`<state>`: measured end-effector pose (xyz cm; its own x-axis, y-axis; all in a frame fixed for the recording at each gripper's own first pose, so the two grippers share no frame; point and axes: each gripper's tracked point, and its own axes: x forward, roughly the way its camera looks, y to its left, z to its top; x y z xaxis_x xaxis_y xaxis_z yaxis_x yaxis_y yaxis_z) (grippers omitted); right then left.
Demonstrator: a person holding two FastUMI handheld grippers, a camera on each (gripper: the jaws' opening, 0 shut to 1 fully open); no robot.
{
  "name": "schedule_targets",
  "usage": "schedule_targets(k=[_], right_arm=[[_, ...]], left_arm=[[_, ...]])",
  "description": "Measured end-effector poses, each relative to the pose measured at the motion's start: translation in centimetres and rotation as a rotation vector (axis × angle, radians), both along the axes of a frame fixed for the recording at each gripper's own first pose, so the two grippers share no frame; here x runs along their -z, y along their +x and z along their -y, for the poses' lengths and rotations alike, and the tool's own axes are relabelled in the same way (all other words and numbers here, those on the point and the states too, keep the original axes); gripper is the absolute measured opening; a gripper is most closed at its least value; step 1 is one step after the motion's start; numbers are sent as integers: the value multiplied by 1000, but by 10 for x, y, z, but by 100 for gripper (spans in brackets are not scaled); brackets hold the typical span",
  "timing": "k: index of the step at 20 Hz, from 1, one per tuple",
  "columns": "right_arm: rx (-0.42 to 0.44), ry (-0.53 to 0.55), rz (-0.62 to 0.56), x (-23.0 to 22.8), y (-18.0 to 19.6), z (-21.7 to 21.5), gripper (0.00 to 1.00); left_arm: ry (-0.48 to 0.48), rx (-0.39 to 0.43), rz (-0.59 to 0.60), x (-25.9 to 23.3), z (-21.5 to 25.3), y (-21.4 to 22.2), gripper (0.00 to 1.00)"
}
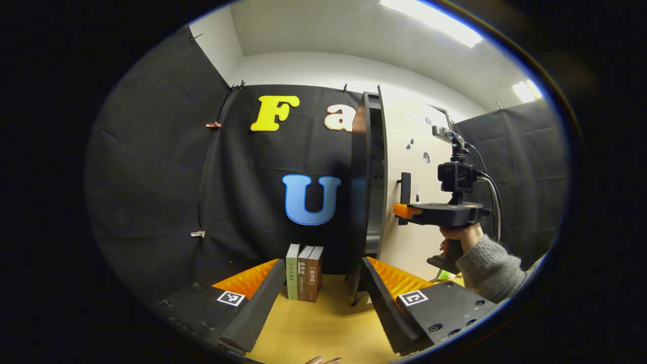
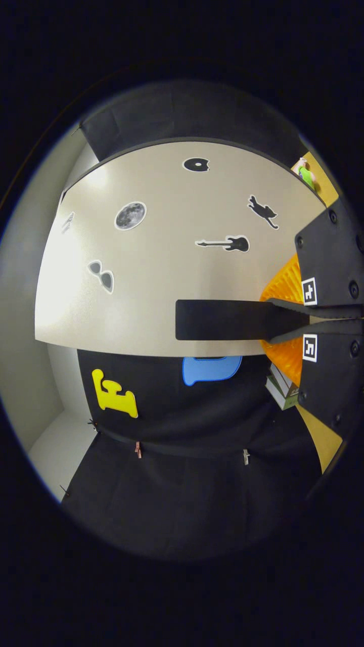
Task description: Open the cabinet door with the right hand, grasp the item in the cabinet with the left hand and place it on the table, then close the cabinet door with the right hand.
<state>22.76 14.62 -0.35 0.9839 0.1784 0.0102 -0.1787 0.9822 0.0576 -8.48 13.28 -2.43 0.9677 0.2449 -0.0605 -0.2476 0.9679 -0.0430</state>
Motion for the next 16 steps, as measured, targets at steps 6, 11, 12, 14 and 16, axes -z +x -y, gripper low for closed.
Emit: schedule_targets(k=[6, 11, 12, 14, 16], right_arm=[[-37, -8, -25, -6, -47, 23, 6], [-28, -6, -21, -8, -79, 51, 6], [-24, -6, -22, -7, -84, 56, 6], [-11, -14, -19, -8, -94, 68, 6], [2, -17, -21, -8, -103, 78, 6]], left_arm=[[17, 95, -5, -5, 31, 10, 94], [19, 191, 19, -11, 63, 17, 94], [21, 210, 20, -11, 69, 21, 94], [26, 245, 22, -12, 82, 24, 94], [26, 278, 22, -12, 93, 27, 92]])
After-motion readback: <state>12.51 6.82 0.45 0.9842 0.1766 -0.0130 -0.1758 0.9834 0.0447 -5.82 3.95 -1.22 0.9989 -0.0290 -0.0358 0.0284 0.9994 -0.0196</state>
